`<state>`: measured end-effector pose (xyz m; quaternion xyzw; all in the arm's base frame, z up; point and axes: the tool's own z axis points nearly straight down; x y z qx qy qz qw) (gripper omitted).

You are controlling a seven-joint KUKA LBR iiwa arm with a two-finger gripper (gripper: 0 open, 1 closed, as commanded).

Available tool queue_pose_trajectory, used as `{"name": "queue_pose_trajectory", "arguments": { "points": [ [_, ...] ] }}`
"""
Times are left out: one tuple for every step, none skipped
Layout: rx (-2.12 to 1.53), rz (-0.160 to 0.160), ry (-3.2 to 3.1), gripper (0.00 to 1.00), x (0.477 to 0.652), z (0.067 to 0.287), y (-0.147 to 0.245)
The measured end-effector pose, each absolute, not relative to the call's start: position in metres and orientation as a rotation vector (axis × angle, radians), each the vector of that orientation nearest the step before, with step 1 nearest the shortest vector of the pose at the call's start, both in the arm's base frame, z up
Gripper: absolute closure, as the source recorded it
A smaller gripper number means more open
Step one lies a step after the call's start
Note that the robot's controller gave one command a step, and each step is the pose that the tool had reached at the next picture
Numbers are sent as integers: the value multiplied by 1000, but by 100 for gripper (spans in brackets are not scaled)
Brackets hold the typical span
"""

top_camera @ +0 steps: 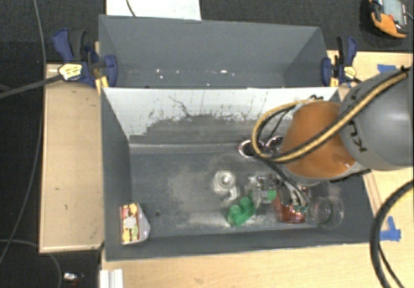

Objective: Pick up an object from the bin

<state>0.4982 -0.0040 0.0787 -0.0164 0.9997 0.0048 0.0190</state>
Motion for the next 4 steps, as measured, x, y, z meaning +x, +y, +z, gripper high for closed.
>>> {"name": "queue_pose_trajectory", "arguments": {
  "points": [
    [-56,14,3102,100,497,85,0],
    [-72,14,3100,100,493,96,6],
    [-129,14,3095,100,496,93,5],
    [-636,3,3024,100,504,73,-17]
  ]
}}
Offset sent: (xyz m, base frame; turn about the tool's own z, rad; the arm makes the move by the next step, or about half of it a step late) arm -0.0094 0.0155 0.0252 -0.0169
